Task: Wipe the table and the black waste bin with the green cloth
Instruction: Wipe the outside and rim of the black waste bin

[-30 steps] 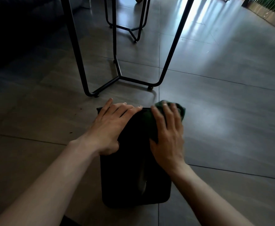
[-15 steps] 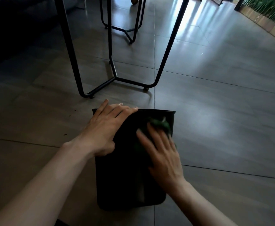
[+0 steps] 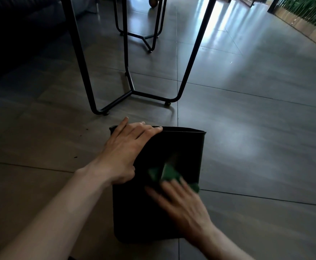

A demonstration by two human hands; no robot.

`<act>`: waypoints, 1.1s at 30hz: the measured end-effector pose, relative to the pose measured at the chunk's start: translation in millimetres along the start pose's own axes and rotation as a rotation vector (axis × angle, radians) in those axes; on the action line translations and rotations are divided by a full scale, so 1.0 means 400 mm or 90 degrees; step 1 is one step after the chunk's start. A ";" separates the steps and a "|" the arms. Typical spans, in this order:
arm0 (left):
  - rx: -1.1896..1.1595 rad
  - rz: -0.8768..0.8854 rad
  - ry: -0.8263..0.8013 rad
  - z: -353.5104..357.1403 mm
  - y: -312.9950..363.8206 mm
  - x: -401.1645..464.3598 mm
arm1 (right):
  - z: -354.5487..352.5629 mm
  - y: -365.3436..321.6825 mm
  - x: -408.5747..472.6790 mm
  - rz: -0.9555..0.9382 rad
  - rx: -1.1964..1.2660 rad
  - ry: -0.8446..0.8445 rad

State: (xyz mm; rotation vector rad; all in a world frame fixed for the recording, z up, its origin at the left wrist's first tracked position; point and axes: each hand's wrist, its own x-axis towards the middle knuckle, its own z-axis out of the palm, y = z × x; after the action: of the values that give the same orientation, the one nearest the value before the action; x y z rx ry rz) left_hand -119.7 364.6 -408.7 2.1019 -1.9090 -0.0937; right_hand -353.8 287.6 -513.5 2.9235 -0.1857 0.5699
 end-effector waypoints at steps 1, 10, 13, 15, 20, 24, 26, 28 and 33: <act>-0.003 -0.002 0.001 -0.001 0.003 0.002 | -0.016 0.021 0.048 0.086 0.032 0.032; 0.012 -0.017 -0.023 -0.006 0.002 0.015 | 0.041 -0.080 -0.069 -0.112 -0.019 -0.094; 0.009 -0.016 -0.010 0.000 0.002 0.013 | 0.022 -0.060 -0.120 -0.145 -0.021 -0.089; 0.012 -0.015 -0.009 -0.001 0.000 0.013 | -0.018 -0.028 -0.060 -0.075 0.053 -0.028; 0.001 -0.018 -0.007 0.001 0.002 0.015 | -0.136 0.078 0.195 0.211 0.226 0.047; 0.009 -0.017 0.000 0.005 0.000 0.013 | -0.139 0.099 0.249 0.290 0.166 0.174; 0.013 -0.017 -0.002 0.006 0.001 0.013 | -0.100 0.065 0.214 0.272 0.132 0.168; 0.015 -0.020 -0.005 0.005 0.001 0.013 | -0.049 0.018 0.140 0.201 0.083 0.127; -0.002 -0.012 -0.005 0.002 0.008 0.011 | 0.036 -0.070 -0.105 -0.140 -0.003 -0.063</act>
State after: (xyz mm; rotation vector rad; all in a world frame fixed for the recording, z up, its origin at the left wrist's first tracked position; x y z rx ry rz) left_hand -122.5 359.9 -407.9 2.1204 -1.8927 -0.1091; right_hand -382.8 316.2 -546.3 2.9169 0.1210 0.3908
